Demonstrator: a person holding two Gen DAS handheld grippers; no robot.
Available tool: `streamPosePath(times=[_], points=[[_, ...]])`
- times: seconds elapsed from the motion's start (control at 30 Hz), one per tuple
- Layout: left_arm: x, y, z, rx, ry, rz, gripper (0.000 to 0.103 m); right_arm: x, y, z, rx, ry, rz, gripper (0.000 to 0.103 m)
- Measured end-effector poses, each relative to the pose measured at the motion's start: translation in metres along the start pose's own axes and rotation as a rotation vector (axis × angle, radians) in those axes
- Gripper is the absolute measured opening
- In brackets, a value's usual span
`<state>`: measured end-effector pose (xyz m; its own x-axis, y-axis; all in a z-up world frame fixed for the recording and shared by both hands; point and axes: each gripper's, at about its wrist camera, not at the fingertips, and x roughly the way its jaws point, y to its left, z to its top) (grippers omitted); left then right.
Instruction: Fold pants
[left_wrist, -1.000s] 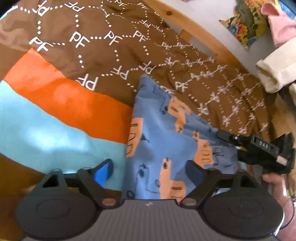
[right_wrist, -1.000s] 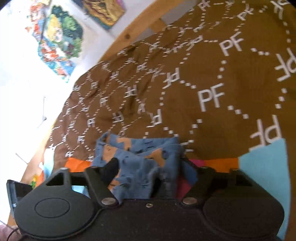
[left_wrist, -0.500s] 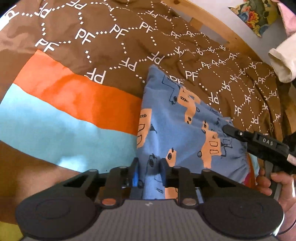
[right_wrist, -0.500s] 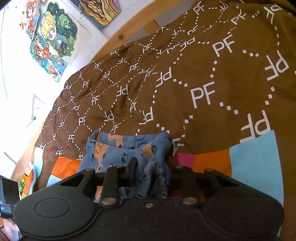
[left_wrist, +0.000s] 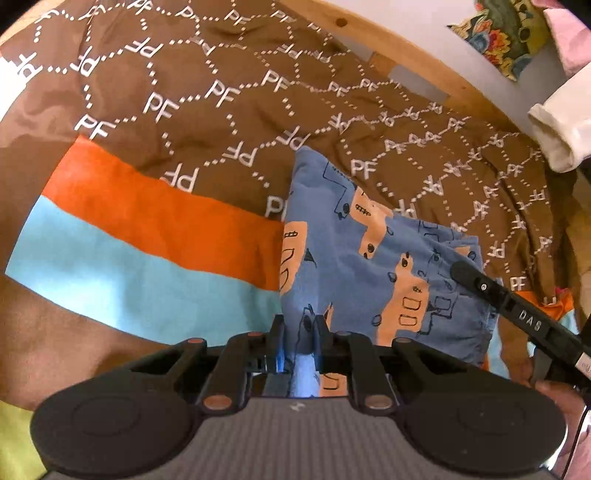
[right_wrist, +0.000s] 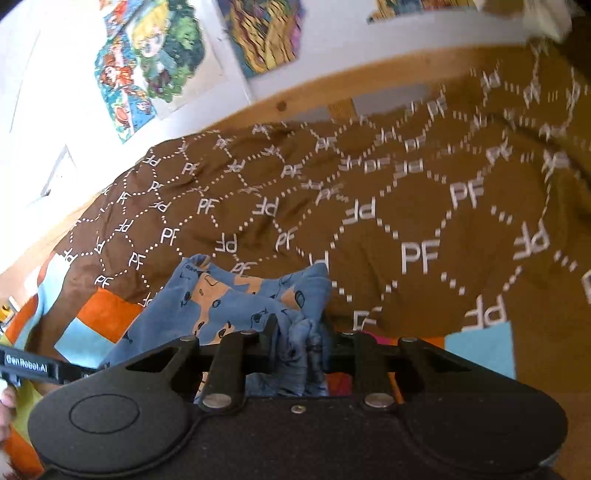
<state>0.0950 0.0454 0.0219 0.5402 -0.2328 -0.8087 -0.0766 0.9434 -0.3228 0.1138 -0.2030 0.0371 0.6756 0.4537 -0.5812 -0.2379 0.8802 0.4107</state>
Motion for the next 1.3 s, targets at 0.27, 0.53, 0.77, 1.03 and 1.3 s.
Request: streamPosePath(times=[0.27, 0.53, 0.77, 1.03, 1.3], points=[[-0.007, -0.024, 0.009, 0.108, -0.071, -0.020, 0.015, -0.017, 0.005, 0.011, -0.068, -0.076, -0.051, 0.020], [-0.005, -0.055, 0.035, 0.255, -0.142, -0.022, 0.015, -0.023, -0.001, 0.040, -0.063, -0.169, -0.087, 0.020], [0.005, -0.065, 0.071, 0.312, -0.214, -0.048, 0.015, -0.010, -0.004, 0.083, -0.113, -0.227, -0.095, 0.020], [0.029, -0.054, 0.110, 0.251, -0.264, -0.068, 0.015, 0.026, -0.004, 0.128, -0.184, -0.240, -0.084, 0.020], [0.078, -0.025, 0.105, 0.266, -0.224, -0.024, 0.016, 0.080, -0.022, 0.126, -0.084, -0.121, -0.088, 0.020]])
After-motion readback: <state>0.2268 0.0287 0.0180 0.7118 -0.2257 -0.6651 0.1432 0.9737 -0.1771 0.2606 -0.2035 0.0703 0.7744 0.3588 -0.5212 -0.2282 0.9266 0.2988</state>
